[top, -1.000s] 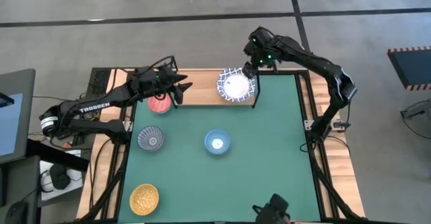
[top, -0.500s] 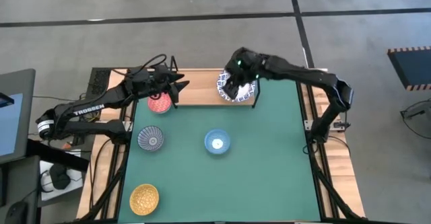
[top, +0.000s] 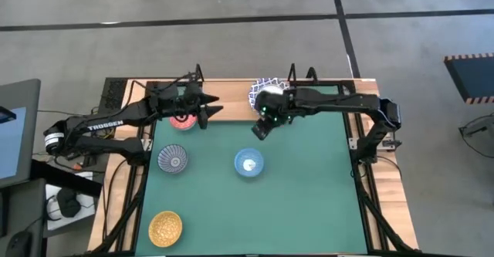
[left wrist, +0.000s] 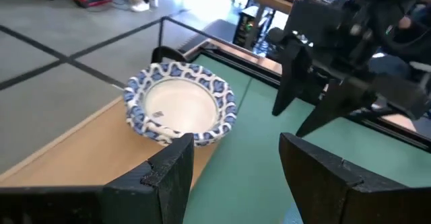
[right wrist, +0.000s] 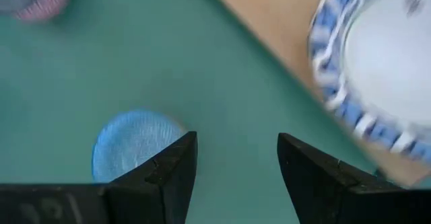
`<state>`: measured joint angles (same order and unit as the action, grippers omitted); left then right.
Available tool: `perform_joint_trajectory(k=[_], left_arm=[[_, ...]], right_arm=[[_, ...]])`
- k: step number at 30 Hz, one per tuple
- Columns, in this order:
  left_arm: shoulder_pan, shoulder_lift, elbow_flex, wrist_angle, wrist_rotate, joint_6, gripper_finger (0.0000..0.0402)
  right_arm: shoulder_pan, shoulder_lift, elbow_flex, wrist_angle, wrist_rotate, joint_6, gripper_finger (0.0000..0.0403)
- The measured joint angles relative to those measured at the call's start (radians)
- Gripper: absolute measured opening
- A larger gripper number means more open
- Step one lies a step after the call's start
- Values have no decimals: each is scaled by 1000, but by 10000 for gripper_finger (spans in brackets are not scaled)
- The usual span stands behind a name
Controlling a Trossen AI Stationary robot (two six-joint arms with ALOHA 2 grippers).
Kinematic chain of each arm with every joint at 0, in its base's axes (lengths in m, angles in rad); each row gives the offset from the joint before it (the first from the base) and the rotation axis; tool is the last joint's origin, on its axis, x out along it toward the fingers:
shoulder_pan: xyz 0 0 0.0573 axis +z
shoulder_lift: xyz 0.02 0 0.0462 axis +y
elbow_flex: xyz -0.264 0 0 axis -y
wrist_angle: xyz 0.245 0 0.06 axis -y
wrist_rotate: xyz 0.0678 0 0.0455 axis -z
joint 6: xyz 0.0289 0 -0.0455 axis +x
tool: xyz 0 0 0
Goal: Place and stack bowls onto a shelf
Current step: Put the right blue patterned bowl on the shelf
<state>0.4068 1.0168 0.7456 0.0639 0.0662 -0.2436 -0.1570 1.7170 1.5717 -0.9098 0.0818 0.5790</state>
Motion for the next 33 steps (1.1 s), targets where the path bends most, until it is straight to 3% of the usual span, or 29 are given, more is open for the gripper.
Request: perform_joint_trajectory(k=[8, 19, 23, 33], left_arm=[[-62, 0, 0, -40, 59, 10, 203], [-104, 0, 0, -275, 52, 56, 203], [-121, 0, 0, -328, 49, 61, 203], [-162, 0, 0, -338, 33, 22, 203]], right_arm=[[79, 79, -87, 55, -24, 174, 230], [165, 256, -93, 97, -42, 310, 219], [190, 294, -94, 102, -53, 333, 188], [194, 295, -94, 115, -55, 338, 56]])
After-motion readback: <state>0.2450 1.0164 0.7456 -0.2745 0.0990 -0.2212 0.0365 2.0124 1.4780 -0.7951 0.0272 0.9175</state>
